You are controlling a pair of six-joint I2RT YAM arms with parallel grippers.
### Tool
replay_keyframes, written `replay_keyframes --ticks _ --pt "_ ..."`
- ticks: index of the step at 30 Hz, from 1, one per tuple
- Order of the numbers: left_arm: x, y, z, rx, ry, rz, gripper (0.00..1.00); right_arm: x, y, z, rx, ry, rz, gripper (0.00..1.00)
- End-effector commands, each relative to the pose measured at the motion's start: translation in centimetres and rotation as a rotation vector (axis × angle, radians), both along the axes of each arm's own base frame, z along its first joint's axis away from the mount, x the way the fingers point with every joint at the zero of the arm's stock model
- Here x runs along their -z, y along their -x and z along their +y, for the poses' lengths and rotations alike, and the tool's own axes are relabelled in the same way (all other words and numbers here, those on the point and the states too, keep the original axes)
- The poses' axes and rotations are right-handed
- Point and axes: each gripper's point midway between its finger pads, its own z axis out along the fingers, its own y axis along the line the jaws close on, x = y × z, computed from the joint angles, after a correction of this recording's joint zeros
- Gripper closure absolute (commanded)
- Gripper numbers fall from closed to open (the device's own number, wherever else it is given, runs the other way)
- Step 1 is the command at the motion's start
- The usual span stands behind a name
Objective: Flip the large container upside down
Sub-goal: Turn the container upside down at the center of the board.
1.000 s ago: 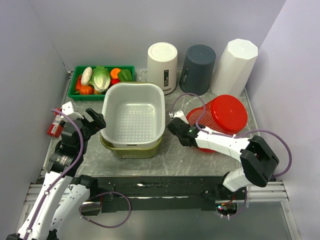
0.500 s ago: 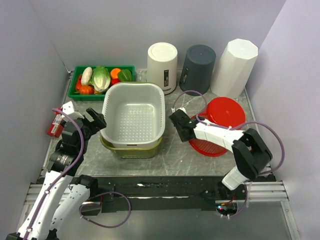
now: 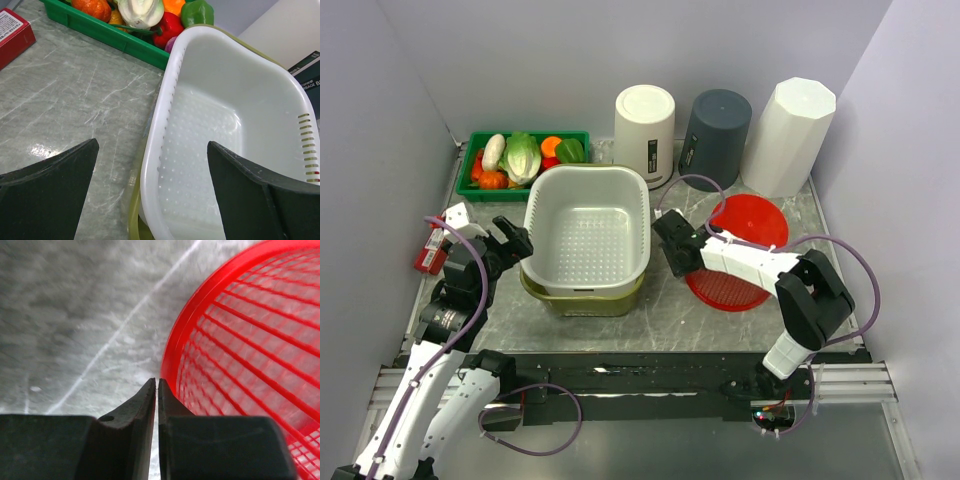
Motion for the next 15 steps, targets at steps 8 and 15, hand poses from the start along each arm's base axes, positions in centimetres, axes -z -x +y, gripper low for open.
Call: replay_keyframes --ticks 8,15 --pt "-0.9 -0.2 0.0 0.006 -0.006 -0.034 0.04 -2.0 -1.9 1.3 0.049 -0.059 -0.059 0.78" --pt "-0.9 -0.3 0.0 0.007 -0.006 -0.034 0.04 -5.7 -1.3 2.6 0.012 -0.212 -0.136 0.72"
